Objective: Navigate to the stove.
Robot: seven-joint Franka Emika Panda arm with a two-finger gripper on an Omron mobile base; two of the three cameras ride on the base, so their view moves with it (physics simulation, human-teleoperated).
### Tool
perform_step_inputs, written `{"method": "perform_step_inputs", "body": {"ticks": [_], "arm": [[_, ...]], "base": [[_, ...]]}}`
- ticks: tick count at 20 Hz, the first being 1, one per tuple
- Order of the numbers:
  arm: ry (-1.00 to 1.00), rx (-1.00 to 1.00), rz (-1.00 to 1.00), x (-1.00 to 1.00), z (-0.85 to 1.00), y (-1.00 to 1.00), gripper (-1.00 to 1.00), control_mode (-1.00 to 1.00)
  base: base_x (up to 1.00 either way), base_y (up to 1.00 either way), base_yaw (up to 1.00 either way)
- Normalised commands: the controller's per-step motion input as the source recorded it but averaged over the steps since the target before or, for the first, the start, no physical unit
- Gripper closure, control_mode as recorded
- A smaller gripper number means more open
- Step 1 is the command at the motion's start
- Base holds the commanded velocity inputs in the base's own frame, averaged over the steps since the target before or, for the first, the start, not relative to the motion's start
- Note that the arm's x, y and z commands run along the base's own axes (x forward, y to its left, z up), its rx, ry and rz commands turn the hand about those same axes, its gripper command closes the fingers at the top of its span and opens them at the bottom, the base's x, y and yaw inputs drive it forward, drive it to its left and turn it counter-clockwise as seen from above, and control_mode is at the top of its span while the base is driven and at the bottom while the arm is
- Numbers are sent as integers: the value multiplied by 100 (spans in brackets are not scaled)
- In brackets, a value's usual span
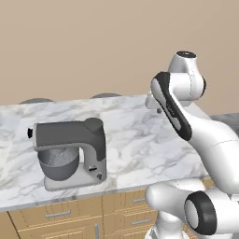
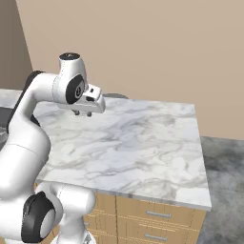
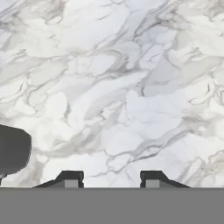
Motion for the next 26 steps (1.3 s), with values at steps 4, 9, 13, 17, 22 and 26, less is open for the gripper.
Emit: {"method": "perform_step_inputs", "body": {"ticks": [4, 9, 13, 17, 22, 26], "arm": [[0, 0, -1, -34, 0, 0, -100, -100], [-1, 0, -4, -91, 0, 0, -100, -100], [0, 0, -2, -100, 0, 0, -100, -100], [0, 0, 0, -100, 0, 0, -100, -100], [-4, 0, 0, -100, 2, 0, -100, -100], [-3, 0, 0, -70, 10, 0, -100, 100]], "base": [[0, 0, 0], [0, 0, 0], [0, 0, 0], [0, 0, 0], [0, 0, 0], [-25, 0, 0]]}}
